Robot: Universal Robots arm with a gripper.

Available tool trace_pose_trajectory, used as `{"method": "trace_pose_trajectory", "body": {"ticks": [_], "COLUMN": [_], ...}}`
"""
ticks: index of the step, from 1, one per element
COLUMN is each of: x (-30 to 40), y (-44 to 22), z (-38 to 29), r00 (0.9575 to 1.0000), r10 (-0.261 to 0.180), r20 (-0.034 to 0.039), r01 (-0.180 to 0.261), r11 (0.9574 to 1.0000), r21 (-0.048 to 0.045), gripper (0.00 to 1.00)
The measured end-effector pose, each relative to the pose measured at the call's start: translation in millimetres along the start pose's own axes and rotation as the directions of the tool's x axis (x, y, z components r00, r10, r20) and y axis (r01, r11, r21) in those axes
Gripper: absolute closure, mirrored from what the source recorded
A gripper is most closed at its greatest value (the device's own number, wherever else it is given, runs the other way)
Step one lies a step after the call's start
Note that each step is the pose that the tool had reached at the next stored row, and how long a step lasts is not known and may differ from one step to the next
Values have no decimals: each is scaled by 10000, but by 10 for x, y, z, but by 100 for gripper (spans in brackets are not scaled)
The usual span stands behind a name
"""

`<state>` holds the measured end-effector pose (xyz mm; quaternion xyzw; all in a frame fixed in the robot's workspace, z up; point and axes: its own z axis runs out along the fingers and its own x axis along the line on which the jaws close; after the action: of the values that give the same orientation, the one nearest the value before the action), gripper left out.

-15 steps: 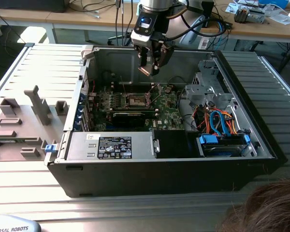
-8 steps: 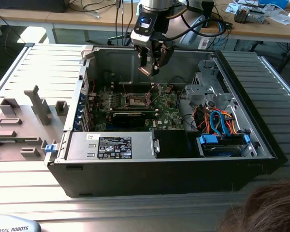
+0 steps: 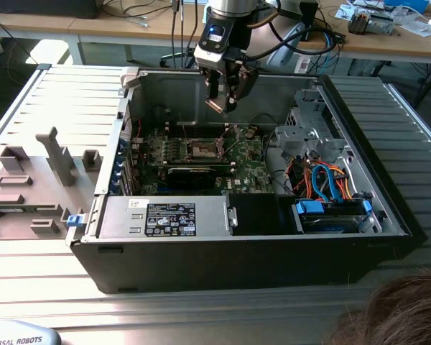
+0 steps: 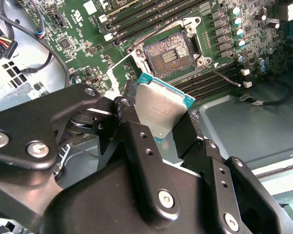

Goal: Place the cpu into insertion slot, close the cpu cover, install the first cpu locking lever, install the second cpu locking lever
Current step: 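Place the cpu into insertion slot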

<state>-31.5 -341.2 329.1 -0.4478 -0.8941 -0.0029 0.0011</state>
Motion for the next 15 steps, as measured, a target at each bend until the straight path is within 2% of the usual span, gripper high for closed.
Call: {"method": "trace_pose_trajectory", "body": {"ticks": [15], "x": [0], "y": [0], "z": [2], "r00": [10000], "r10": [73], "r20": [0], "r01": [-73], "r11": [10000], "r21": [0], "gripper": [46]}}
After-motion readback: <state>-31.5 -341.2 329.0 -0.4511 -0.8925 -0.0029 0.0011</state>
